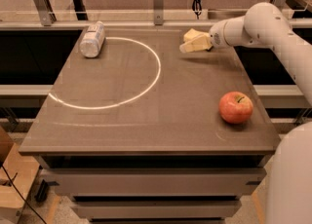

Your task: Move sponge near blue plastic bottle

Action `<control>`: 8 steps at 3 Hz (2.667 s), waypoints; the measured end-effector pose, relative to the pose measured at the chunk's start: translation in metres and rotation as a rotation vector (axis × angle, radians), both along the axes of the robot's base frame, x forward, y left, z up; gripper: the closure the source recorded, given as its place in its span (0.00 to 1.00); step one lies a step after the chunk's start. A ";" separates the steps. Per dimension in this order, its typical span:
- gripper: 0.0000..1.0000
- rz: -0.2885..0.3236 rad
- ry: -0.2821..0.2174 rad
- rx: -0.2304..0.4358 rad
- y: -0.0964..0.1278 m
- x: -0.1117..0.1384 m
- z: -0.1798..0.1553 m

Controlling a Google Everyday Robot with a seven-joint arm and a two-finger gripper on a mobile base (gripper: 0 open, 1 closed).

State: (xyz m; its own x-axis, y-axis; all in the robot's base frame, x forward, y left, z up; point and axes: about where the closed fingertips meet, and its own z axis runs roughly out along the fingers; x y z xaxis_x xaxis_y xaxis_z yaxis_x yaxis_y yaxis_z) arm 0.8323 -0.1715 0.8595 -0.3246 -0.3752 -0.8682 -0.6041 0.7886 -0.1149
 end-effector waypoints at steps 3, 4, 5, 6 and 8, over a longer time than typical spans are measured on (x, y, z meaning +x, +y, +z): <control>0.40 -0.062 0.035 0.034 -0.029 0.020 -0.015; 0.63 -0.062 0.051 0.018 -0.029 0.012 -0.017; 0.86 0.000 0.039 0.015 -0.003 -0.002 -0.001; 1.00 0.099 -0.027 -0.001 0.051 -0.022 0.041; 1.00 0.166 -0.039 -0.012 0.086 -0.032 0.041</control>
Offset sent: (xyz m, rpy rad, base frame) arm 0.0322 -0.0464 -0.0103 0.0459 0.0320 -0.0839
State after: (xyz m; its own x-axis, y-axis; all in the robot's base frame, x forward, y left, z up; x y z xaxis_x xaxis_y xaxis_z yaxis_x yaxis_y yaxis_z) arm 0.8005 -0.0859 0.9004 -0.2229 -0.4309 -0.8744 -0.7211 0.6765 -0.1496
